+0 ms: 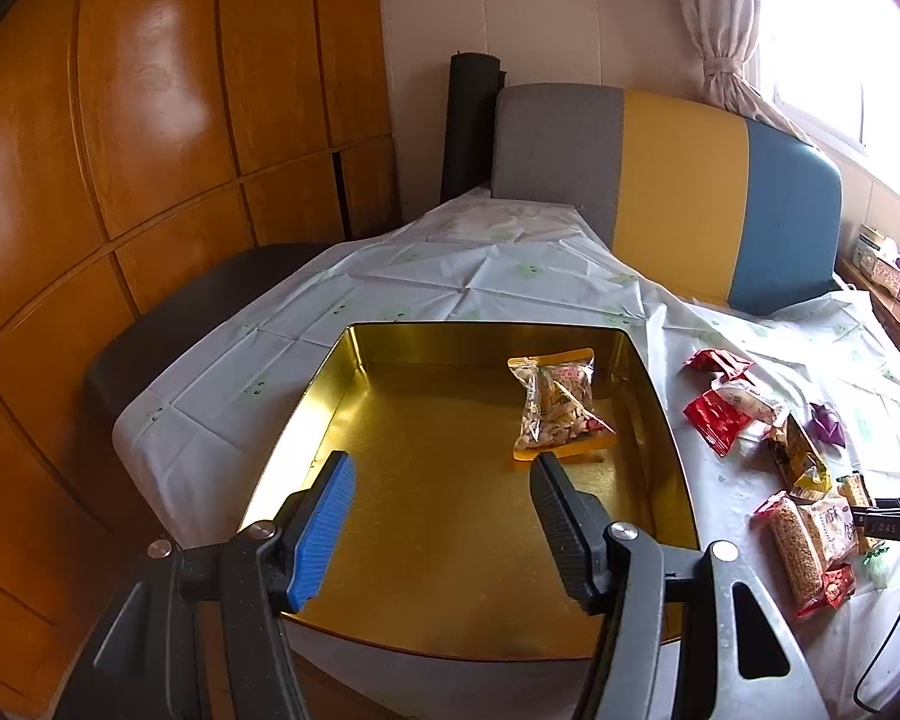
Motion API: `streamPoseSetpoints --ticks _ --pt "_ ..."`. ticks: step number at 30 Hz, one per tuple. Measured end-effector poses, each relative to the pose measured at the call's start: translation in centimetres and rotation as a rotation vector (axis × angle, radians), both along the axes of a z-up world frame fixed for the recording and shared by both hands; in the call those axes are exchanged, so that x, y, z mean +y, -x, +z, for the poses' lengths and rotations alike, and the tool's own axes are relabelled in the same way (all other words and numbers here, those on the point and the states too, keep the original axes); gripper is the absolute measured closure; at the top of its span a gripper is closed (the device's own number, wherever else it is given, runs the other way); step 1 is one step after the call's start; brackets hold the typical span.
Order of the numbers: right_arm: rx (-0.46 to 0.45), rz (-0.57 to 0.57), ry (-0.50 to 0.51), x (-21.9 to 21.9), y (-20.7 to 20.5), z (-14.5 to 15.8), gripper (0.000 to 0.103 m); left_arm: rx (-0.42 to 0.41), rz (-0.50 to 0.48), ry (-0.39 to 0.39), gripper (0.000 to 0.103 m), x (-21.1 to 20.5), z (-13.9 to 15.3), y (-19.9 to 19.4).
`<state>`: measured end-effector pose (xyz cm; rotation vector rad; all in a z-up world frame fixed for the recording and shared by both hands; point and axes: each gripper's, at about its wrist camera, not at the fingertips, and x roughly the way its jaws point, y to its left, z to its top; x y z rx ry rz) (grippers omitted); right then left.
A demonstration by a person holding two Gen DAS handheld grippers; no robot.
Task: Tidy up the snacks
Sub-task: 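Carry the cracker pack into the gold tray and open the right gripper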
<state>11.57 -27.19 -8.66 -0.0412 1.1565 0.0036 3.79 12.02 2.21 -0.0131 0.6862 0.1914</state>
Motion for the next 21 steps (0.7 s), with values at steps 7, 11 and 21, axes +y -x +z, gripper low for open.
streamPoseSetpoints --ticks 7,11,21 --pt "-0.1 0.045 -0.04 2.8 0.4 4.5 0.055 0.005 0.016 0.005 0.041 0.5 -0.3 0.1" --pt "-0.143 0.145 -0.111 7.2 0.1 7.2 0.055 0.005 0.029 -0.003 0.041 0.7 -0.4 0.3" --pt "-0.174 0.49 -0.213 24.4 0.8 10.7 0.056 0.005 0.087 -0.006 0.041 2.3 -0.6 0.8"
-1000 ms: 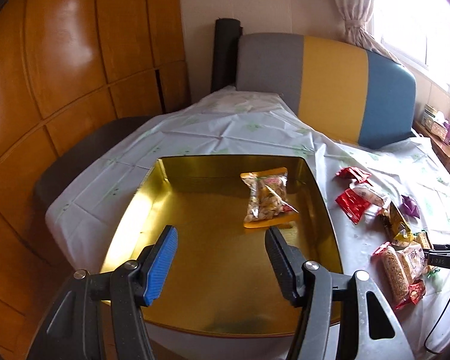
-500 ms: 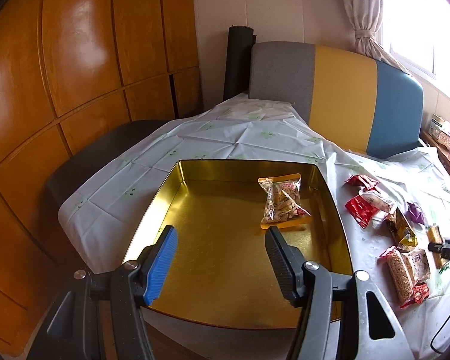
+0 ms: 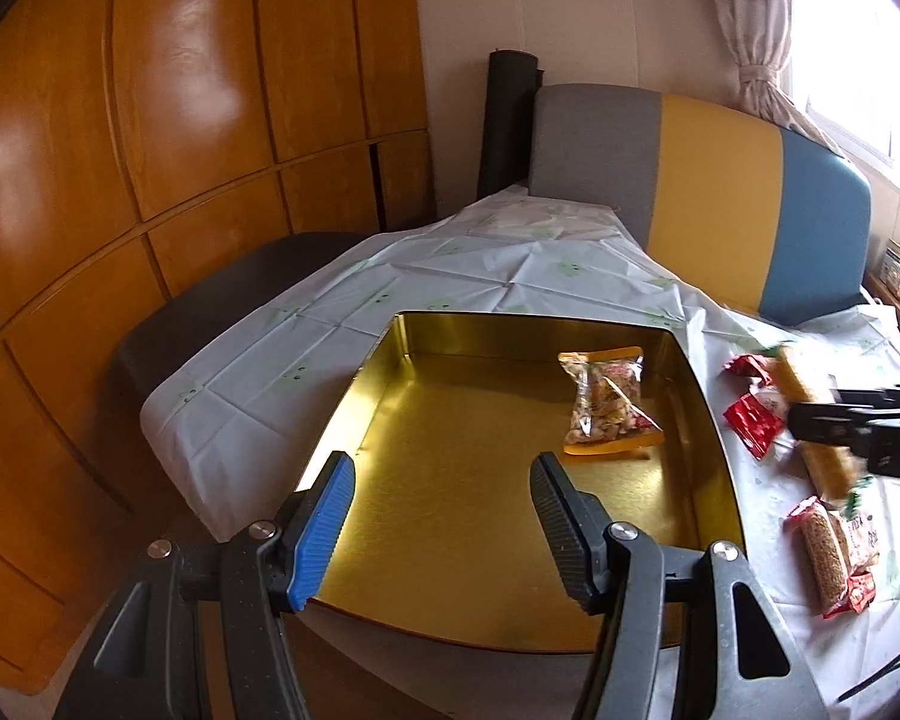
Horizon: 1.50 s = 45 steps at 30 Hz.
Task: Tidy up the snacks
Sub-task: 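Carry the cracker pack into the gold tray and open the right gripper, then grasp the clear grain bar with red ends with the left gripper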
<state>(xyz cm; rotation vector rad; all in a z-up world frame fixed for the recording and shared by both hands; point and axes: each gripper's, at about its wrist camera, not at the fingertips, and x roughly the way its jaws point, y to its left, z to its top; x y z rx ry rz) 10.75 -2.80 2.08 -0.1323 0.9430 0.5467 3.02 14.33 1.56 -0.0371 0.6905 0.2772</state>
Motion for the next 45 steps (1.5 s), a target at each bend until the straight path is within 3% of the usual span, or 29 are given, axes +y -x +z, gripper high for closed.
streamPoseSetpoints --ticks 10,21,26,28,35,39,45 --pt "0.109 0.095 0.13 7.9 -2.6 -5.7 0.055 0.009 0.046 0.009 0.041 2.0 -0.5 0.3" --pt "0.138 0.119 0.238 11.1 -4.3 -9.5 0.055 0.036 0.067 0.043 0.041 3.3 -1.7 0.0" --pt "0.136 0.109 0.223 11.0 -4.4 -9.7 0.053 0.044 0.074 0.054 0.041 3.6 -2.0 0.1" --pt "0.121 0.101 0.189 10.5 -4.3 -9.1 0.045 0.044 0.074 0.054 0.041 3.6 -2.0 0.1" --pt "0.029 0.05 0.051 5.8 -2.8 -4.4 0.041 0.038 0.029 0.071 0.041 2.9 -1.7 0.3" --pt "-0.027 -0.025 0.009 0.7 -1.7 -2.0 0.031 0.028 -0.027 0.082 0.041 1.6 -1.3 0.3" --pt "-0.052 -0.215 0.009 -9.2 -0.7 -0.5 0.028 0.036 -0.141 0.134 0.041 -1.0 -0.7 -0.2"
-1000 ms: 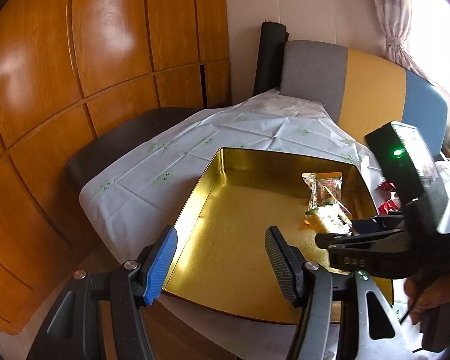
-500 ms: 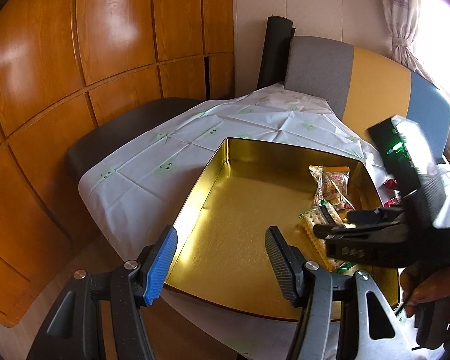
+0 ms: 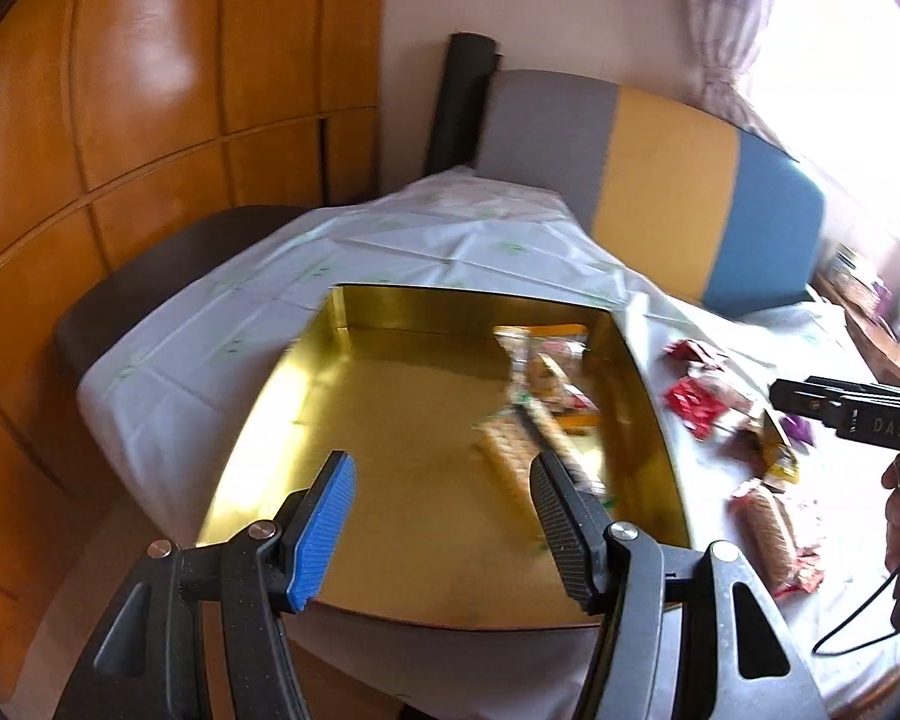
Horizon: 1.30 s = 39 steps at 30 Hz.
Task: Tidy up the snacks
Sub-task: 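Grasp the clear grain bar with red ends with the left gripper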
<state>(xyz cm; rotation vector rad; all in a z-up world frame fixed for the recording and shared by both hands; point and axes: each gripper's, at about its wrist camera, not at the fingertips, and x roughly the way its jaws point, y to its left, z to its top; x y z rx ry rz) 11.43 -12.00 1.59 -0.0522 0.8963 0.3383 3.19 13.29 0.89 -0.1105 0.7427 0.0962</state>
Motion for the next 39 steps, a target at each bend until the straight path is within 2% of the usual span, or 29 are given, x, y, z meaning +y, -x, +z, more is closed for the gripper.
streamPoseSetpoints --ticks 6,11,15,17,18,21,27,33,36,37,39 --pt "0.048 -0.182 0.027 -9.1 1.3 -1.5 0.027 0.029 -0.157 0.021 0.041 -4.3 0.2 -0.8" --pt "0.073 -0.251 0.066 -13.3 2.0 -3.3 0.027 0.077 -0.356 0.016 0.041 -9.7 0.5 -1.4" --pt "0.08 -0.295 0.049 -16.3 2.4 -4.2 0.027 0.141 -0.492 0.006 0.042 -14.4 -0.3 -2.2" --pt "0.085 -0.313 0.027 -17.2 2.4 -4.6 0.027 0.194 -0.541 0.015 0.052 -16.7 -1.2 -2.6" --pt "0.092 -0.321 0.021 -17.5 2.4 -4.8 0.027 0.236 -0.562 0.019 0.053 -18.0 -1.9 -3.3" --pt "0.09 -0.328 -0.005 -17.9 2.0 -4.6 0.027 0.31 -0.571 0.04 0.053 -20.4 -3.7 -4.8" --pt "0.087 -0.321 -0.041 -17.7 1.9 -3.9 0.026 0.417 -0.533 0.093 0.054 -22.3 -6.3 -7.1" --pt "0.079 -0.324 -0.086 -18.0 2.0 -3.2 0.026 0.468 -0.516 0.092 0.055 -24.0 -8.3 -8.4" --pt "0.072 -0.326 -0.1 -18.0 2.1 -3.0 0.026 0.466 -0.526 0.104 0.056 -24.4 -8.8 -8.7" --pt "0.07 -0.326 -0.102 -18.0 2.2 -2.9 0.026 0.459 -0.531 0.092 0.061 -24.5 -8.9 -8.9" --pt "0.07 -0.324 -0.098 -18.0 2.1 -2.9 0.026 0.438 -0.54 0.064 0.063 -24.5 -8.8 -9.2"
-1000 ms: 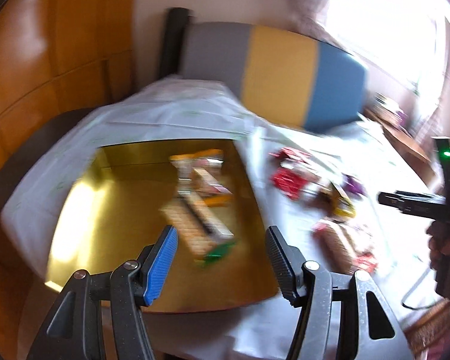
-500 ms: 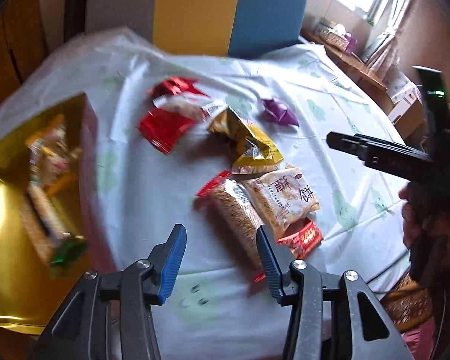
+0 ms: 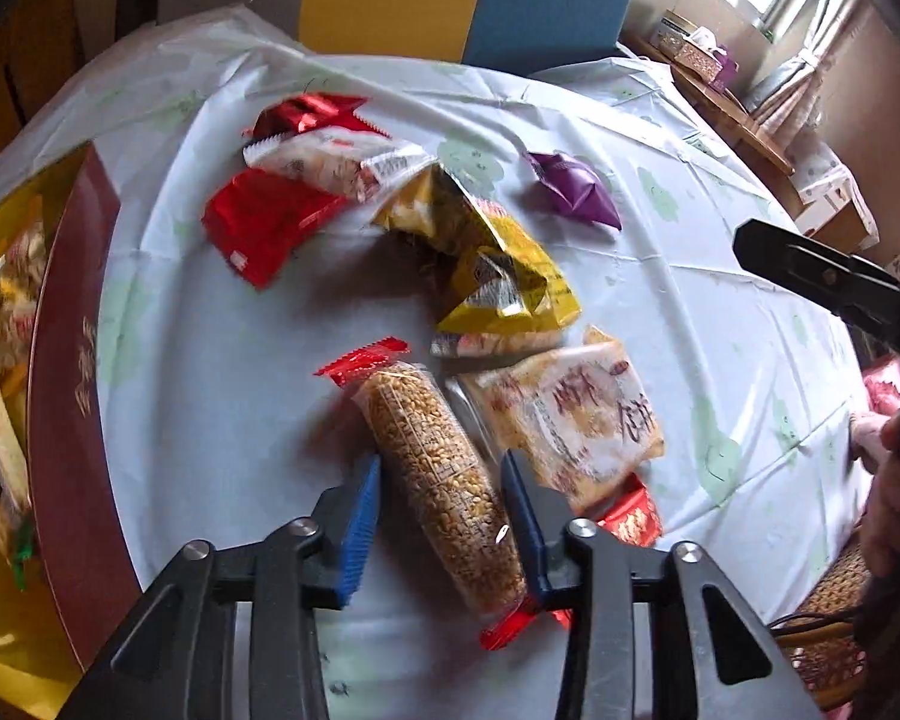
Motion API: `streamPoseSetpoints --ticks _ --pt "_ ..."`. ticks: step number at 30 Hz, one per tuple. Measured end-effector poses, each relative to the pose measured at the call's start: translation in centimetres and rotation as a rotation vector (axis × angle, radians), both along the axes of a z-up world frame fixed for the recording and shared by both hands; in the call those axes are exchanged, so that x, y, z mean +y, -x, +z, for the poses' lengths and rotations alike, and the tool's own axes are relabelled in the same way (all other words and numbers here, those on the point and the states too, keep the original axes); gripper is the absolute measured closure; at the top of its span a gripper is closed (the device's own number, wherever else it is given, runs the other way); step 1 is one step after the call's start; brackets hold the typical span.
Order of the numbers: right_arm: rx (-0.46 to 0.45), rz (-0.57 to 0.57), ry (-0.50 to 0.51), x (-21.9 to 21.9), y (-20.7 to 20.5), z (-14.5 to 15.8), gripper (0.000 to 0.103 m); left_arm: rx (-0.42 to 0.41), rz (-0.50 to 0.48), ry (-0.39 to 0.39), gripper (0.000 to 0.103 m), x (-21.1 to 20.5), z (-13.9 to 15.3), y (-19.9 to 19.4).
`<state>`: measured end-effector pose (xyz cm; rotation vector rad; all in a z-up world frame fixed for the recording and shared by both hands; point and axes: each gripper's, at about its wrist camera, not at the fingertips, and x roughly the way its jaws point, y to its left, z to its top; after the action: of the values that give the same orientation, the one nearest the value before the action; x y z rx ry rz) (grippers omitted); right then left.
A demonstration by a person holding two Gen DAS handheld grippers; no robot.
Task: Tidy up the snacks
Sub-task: 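Grasp the clear grain bar with red ends with the left gripper, then carry the grain bar into the tray with the left gripper while the right gripper grasps the red candy bar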
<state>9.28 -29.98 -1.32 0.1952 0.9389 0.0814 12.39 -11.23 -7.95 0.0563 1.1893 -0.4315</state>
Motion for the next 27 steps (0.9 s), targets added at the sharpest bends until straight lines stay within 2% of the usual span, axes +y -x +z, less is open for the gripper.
streamPoseSetpoints --ticks 5,9,12,16,22,27 --pt "0.006 0.009 0.004 0.2 0.0 -0.1 0.026 -0.006 -0.005 -0.028 0.065 0.7 0.1 -0.6" --pt "0.025 0.026 0.012 0.6 0.0 -0.5 0.026 -0.035 -0.027 -0.047 0.065 1.0 0.1 0.6" --pt "0.043 0.044 0.018 0.8 0.0 -1.0 0.026 -0.005 -0.007 -0.038 0.064 1.0 -0.5 0.4" --pt "0.072 0.091 0.009 1.4 0.3 -1.6 0.026 -0.043 -0.024 -0.05 0.064 0.6 -0.7 0.8" --pt "0.095 0.304 0.028 4.5 2.2 -1.0 0.026 -0.03 -0.03 -0.031 0.071 1.8 -0.3 1.9" --pt "0.128 0.582 0.159 8.8 4.7 -0.9 0.027 -0.06 -0.053 -0.005 0.074 2.5 0.5 3.1"
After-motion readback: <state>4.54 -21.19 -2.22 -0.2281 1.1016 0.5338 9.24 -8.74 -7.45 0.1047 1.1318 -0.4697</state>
